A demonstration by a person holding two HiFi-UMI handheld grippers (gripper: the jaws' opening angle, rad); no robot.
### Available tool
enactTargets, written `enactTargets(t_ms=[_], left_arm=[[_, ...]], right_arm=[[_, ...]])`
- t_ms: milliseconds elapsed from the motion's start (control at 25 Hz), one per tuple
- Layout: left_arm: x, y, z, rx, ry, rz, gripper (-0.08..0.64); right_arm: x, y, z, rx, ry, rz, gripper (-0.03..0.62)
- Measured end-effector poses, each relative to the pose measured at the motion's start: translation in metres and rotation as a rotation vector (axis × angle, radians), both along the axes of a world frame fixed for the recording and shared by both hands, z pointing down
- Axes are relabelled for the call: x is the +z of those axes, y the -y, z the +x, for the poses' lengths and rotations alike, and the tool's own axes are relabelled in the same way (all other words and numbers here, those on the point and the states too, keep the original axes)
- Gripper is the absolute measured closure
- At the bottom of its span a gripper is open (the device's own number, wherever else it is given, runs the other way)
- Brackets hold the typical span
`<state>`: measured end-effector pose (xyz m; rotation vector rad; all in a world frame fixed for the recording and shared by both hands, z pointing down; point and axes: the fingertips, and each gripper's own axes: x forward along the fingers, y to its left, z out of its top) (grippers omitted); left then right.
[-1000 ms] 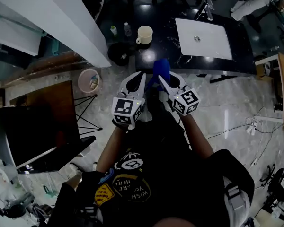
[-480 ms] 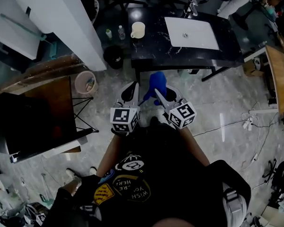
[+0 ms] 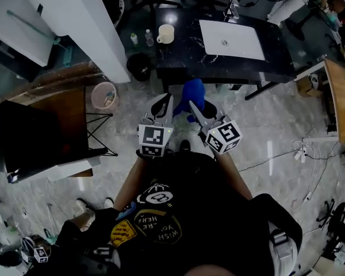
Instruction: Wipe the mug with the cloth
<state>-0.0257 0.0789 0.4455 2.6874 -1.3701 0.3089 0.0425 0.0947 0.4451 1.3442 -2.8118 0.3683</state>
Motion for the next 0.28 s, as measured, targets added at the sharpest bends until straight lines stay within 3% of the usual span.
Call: enactTargets(t_ms=[280], left_arm=[[0.014, -0.008, 0.014, 0.032, -0.002, -0.046, 0.554]], right_arm=[[0.002, -0.005, 0.003, -0.011, 0.004, -0.010, 0.506]])
